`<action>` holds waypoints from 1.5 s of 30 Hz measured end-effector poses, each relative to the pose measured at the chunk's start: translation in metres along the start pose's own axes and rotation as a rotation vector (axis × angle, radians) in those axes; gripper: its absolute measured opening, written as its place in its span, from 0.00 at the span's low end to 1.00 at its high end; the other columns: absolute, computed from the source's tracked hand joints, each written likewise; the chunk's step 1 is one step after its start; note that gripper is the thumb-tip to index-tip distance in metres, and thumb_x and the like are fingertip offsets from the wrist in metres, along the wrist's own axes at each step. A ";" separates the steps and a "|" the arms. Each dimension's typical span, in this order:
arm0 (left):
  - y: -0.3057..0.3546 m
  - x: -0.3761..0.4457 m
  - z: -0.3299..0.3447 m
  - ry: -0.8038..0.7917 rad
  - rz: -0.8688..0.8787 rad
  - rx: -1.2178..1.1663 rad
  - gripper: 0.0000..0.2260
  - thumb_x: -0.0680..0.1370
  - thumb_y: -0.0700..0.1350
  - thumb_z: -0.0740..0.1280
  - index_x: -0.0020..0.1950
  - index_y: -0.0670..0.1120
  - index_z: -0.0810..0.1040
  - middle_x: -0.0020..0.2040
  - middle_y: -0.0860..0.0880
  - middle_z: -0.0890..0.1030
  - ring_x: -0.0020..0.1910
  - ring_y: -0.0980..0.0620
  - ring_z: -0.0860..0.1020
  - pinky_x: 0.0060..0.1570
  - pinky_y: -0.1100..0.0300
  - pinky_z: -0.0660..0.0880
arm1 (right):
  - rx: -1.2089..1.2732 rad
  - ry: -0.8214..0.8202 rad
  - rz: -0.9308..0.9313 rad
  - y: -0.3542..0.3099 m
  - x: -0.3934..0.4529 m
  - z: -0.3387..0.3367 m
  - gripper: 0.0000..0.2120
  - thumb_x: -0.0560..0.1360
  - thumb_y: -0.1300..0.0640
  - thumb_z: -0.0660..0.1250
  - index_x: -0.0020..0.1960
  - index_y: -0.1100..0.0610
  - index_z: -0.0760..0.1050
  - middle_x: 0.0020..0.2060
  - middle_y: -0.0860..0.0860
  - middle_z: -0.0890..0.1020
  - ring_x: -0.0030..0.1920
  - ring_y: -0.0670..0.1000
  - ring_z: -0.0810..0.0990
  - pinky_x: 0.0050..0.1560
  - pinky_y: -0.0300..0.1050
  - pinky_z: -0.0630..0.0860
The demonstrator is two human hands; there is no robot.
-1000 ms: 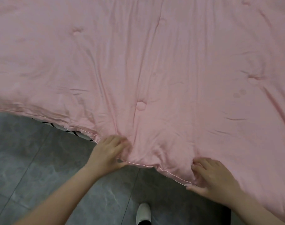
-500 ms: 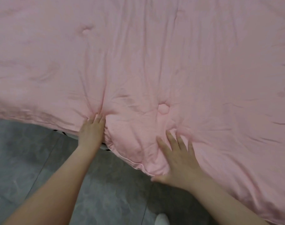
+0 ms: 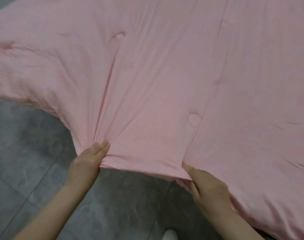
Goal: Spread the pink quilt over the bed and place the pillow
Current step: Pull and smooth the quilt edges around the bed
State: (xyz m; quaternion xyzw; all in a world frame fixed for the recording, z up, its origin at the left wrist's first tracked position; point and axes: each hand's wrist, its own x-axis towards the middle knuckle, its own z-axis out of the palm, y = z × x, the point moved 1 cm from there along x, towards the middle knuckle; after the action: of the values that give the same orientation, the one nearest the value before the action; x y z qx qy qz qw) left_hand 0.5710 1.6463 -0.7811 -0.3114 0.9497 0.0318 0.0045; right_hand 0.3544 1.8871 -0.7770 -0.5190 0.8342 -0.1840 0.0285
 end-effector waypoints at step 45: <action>0.588 0.006 0.010 -0.309 1.365 0.105 0.06 0.67 0.46 0.64 0.40 0.52 0.79 0.33 0.54 0.78 0.28 0.52 0.76 0.20 0.63 0.67 | -0.190 -0.576 0.609 0.381 -0.372 -0.207 0.31 0.76 0.34 0.43 0.62 0.49 0.74 0.61 0.49 0.79 0.58 0.53 0.80 0.59 0.49 0.70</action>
State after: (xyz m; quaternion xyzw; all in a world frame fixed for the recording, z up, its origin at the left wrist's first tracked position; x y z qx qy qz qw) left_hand 0.2178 2.1160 -0.7578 0.3631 0.9218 0.0256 0.1336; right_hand 0.1500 2.4204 -0.7656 -0.2796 0.9205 0.0628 0.2655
